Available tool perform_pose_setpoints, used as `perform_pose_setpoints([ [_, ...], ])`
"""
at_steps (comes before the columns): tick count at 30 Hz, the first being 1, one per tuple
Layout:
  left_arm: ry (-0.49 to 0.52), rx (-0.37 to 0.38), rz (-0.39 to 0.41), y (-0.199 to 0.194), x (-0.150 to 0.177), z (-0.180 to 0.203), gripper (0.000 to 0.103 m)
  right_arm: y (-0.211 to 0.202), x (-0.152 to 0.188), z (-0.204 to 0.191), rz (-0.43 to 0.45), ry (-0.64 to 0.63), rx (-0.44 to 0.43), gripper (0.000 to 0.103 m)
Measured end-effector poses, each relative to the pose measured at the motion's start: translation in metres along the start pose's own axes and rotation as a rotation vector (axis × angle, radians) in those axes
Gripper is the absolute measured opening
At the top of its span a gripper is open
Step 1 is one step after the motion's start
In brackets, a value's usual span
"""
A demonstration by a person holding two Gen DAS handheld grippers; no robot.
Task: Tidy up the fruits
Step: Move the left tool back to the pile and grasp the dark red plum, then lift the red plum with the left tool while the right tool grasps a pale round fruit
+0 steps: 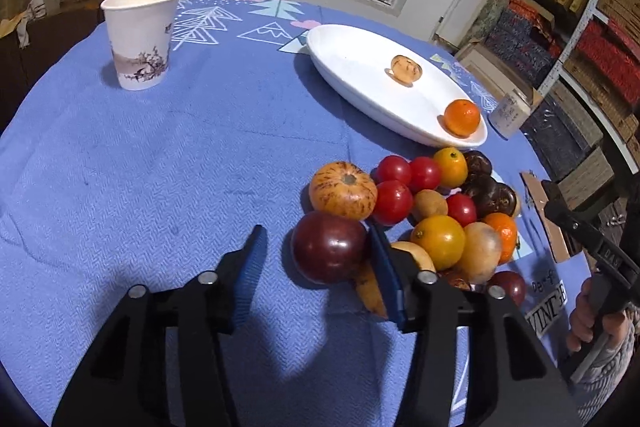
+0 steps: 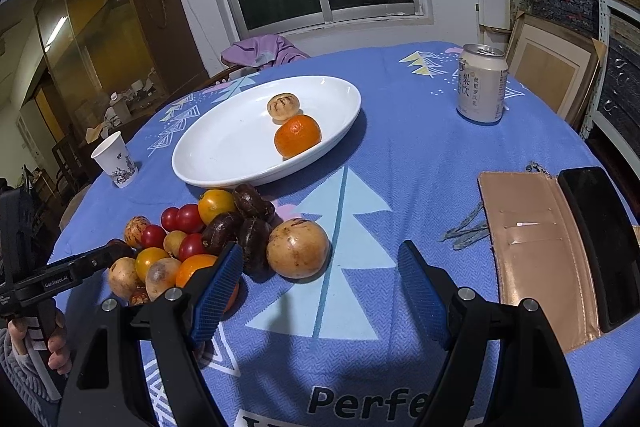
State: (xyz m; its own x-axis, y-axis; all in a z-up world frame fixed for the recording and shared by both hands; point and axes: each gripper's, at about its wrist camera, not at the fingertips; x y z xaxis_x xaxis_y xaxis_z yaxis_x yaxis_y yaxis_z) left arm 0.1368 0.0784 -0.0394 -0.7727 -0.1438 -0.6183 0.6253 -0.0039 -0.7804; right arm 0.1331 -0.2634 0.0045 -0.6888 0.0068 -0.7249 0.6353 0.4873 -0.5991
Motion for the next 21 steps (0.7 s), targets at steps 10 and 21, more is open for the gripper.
perform_pose_setpoints([
  [10, -0.065, 0.052, -0.03, -0.006, 0.006, -0.012, 0.037, 0.008, 0.002, 0.002, -0.03, -0.015, 0.033, 0.081],
  [21, 0.007, -0.131, 0.12, -0.032, 0.009, -0.001, 0.037, 0.039, 0.012, -0.032, -0.102, -0.284, 0.16, 0.074],
])
Point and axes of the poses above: each gripper's, at about its wrist camera, not at the fingertips, and y roughly the way its jaws point, z to its right, x to its underside, and after that the axes turned 15 degrees about -x, right-handed
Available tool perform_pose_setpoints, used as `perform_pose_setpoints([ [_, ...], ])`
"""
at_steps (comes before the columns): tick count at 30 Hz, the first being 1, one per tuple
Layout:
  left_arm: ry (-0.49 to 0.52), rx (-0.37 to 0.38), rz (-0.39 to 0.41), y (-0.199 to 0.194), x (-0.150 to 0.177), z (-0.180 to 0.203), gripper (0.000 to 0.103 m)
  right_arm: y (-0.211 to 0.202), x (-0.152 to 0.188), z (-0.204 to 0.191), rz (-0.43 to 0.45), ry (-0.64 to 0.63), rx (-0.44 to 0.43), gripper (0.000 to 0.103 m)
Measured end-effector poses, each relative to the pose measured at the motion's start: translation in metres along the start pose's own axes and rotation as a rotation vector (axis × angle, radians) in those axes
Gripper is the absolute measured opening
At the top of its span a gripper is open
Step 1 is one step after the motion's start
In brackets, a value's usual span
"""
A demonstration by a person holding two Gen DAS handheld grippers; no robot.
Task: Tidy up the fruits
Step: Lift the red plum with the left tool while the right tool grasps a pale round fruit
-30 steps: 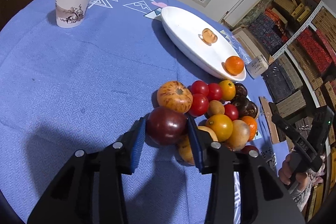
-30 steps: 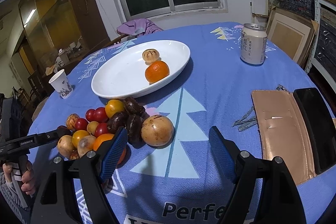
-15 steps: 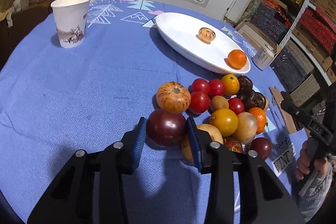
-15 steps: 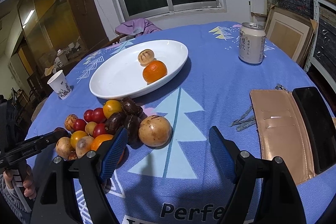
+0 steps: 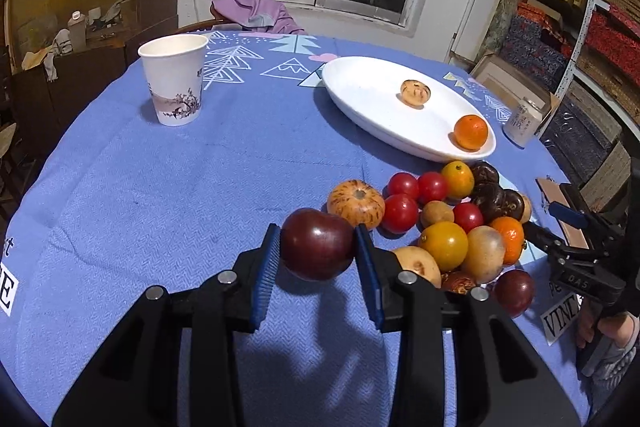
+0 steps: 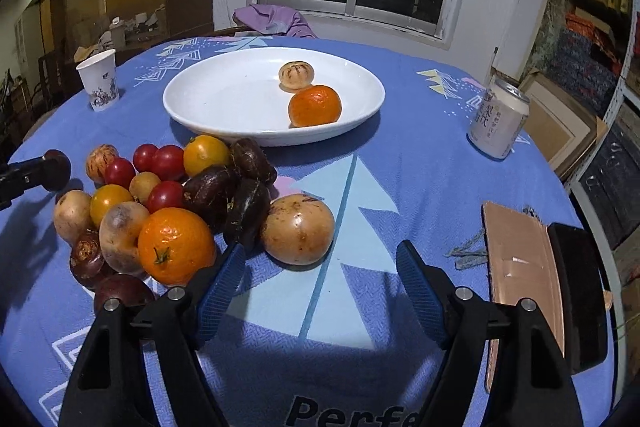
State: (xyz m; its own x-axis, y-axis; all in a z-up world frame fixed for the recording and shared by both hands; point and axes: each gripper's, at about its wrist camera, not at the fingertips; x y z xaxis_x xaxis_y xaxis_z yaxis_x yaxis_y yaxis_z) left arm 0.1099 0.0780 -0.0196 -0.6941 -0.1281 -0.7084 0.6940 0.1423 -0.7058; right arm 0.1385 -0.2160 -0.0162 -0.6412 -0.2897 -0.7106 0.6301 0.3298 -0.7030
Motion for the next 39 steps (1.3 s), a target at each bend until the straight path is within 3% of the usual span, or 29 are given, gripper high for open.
perform_pose_setpoints([
  [2, -0.003, 0.004, 0.0, -0.001, 0.0, -0.001, 0.037, 0.002, -0.004, 0.001, 0.003, -0.009, -0.002, 0.072],
  [4, -0.005, 0.008, 0.004, -0.001, -0.001, -0.002, 0.037, 0.008, -0.007, 0.006, -0.016, -0.007, -0.029, 0.062],
  [6, -0.007, 0.017, 0.0, -0.001, -0.001, -0.003, 0.037, 0.013, -0.008, 0.009, -0.04, -0.001, -0.074, 0.06],
  [9, -0.007, 0.021, -0.008, 0.0, 0.0, -0.002, 0.037, 0.019, -0.009, 0.014, -0.073, 0.008, -0.16, 0.047],
  [21, 0.009, 0.015, -0.007, 0.001, 0.002, 0.003, 0.037, 0.016, -0.009, 0.02, -0.052, 0.048, -0.139, 0.045],
  [24, 0.004, 0.011, 0.038, -0.008, 0.0, 0.003, 0.037, -0.001, -0.007, 0.033, -0.005, 0.109, -0.134, 0.045],
  [29, -0.016, 0.007, 0.095, -0.026, -0.019, 0.006, 0.037, -0.045, -0.017, 0.042, 0.15, 0.173, -0.15, 0.044],
  [34, 0.022, -0.006, 0.149, -0.041, -0.068, 0.034, 0.037, -0.078, -0.066, 0.047, 0.252, 0.154, -0.141, 0.044],
  [39, 0.024, 0.007, 0.177, -0.033, -0.112, 0.067, 0.037, -0.074, -0.115, 0.051, 0.301, 0.148, -0.134, 0.044],
])
Point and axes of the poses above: each gripper's, at about its wrist camera, not at the fingertips, and y roughly the way its jaws point, z to its right, x to its underside, and after that the axes turned 15 degrees about -x, right-handed
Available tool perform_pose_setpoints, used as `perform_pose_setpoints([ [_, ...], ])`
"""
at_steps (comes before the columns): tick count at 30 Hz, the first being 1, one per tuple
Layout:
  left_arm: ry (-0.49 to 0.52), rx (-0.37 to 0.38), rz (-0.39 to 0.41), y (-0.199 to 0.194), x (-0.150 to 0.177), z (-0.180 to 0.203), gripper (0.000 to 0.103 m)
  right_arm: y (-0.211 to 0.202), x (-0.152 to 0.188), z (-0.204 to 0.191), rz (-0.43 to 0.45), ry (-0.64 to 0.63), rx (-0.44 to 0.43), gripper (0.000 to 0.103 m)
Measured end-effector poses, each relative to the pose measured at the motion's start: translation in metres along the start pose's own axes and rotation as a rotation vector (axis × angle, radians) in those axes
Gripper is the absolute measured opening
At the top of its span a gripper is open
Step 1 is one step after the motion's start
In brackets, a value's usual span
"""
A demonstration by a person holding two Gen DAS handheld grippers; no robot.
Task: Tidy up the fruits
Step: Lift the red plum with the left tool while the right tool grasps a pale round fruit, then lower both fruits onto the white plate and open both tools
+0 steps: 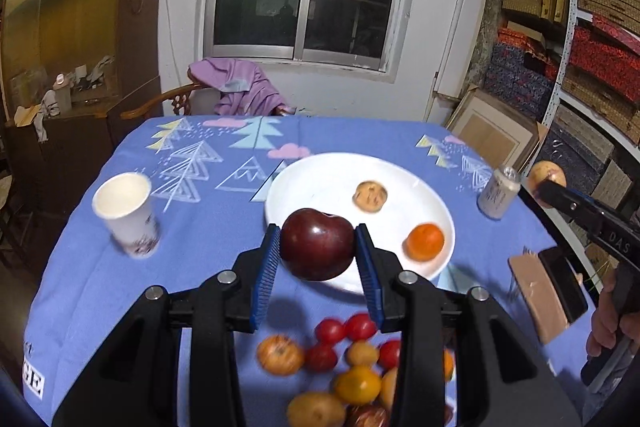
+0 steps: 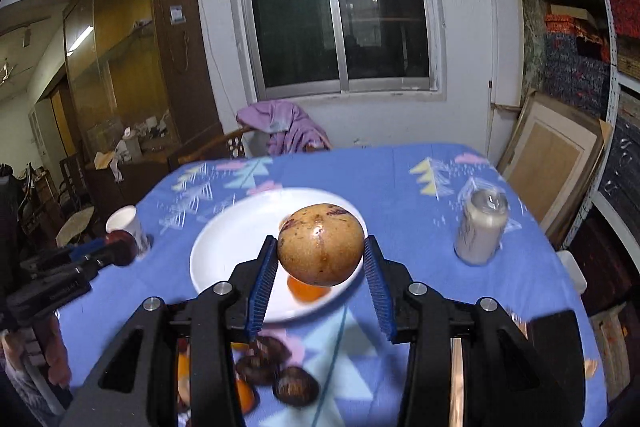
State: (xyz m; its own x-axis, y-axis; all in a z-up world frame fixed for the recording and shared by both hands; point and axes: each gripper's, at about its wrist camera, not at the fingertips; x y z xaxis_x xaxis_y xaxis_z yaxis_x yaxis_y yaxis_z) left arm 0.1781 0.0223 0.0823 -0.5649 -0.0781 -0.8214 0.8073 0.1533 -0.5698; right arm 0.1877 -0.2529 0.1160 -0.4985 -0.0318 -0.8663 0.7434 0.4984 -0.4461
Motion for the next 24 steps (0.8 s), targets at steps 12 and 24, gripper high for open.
perform_pose_setpoints([
  [12, 0.027, -0.019, -0.167, 0.114, -0.002, 0.035, 0.037, 0.143, 0.007, 0.032, -0.201, 0.066, 0.024, 0.044],
  [24, -0.051, 0.048, -0.261, 0.148, 0.005, 0.023, 0.053, 0.159, 0.017, 0.044, -0.213, 0.124, 0.006, 0.063],
])
Point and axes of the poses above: each gripper's, at about its wrist camera, not at the fingertips, and y roughly the way its jaws point, z to its right, x to its underside, and after that the axes turned 15 degrees about -x, right-handed
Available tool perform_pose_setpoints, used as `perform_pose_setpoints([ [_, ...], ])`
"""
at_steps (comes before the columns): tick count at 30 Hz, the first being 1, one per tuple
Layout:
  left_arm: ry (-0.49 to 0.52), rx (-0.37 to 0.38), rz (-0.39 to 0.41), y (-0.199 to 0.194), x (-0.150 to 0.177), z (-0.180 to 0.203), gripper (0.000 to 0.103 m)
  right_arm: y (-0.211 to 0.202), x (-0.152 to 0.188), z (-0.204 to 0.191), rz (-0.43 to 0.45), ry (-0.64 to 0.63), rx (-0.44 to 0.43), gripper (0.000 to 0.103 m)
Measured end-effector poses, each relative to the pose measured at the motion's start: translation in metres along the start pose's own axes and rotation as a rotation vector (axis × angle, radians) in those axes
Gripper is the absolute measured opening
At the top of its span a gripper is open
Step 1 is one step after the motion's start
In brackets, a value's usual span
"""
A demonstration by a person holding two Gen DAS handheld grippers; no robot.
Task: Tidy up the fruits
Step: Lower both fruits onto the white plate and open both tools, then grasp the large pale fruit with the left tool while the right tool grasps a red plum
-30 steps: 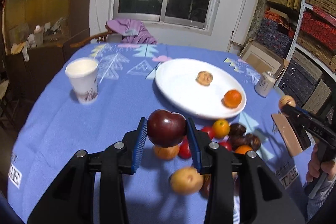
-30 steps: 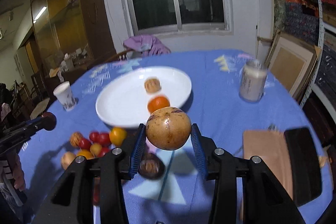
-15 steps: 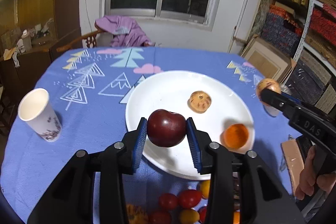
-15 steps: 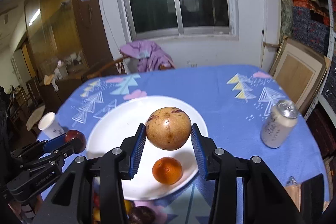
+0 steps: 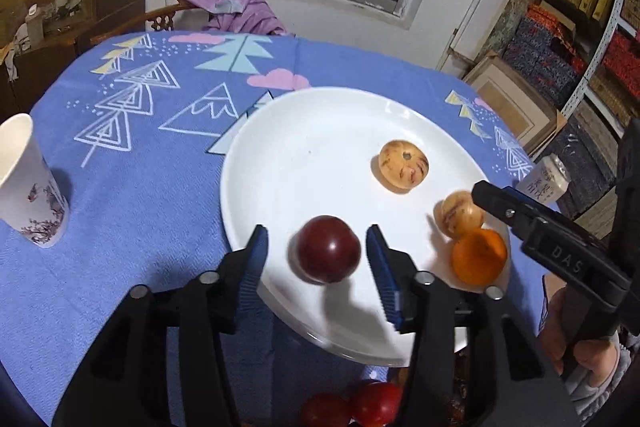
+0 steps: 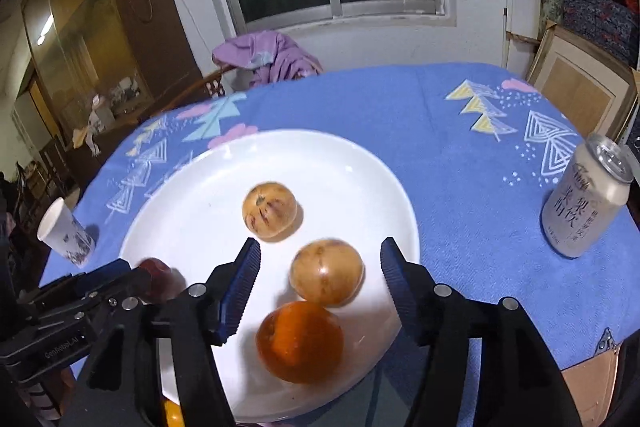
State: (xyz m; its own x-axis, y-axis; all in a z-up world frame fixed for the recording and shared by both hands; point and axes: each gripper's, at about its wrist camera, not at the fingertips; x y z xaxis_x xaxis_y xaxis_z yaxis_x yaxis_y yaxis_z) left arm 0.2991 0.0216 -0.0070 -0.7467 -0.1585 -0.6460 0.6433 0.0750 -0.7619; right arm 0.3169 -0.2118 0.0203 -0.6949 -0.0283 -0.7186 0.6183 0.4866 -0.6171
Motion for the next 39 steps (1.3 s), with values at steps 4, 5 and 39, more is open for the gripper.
perform_pose_setpoints([
  [4, 0.004, 0.019, 0.028, -0.016, -0.002, 0.001, 0.054, -0.016, -0.005, -0.012, 0.037, -0.027, -0.012, 0.063],
  [5, 0.003, 0.017, 0.036, -0.021, -0.003, 0.001, 0.054, -0.021, -0.006, -0.017, 0.048, -0.034, -0.016, 0.063],
  [39, 0.215, -0.137, 0.114, -0.117, 0.17, -0.031, 0.077, -0.155, 0.133, -0.041, 0.128, -0.067, 0.011, 0.088],
])
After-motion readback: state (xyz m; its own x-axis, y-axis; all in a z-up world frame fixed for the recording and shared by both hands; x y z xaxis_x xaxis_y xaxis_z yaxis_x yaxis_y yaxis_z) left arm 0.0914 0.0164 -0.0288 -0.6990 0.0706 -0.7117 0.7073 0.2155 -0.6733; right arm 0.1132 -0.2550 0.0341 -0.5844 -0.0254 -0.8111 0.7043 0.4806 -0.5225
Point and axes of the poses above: each gripper's, at about its wrist camera, not at the fingertips, and y roughly the way its jaws point, z to its right, x to its underside, and after that the axes turned 15 degrees about -x, right-handed
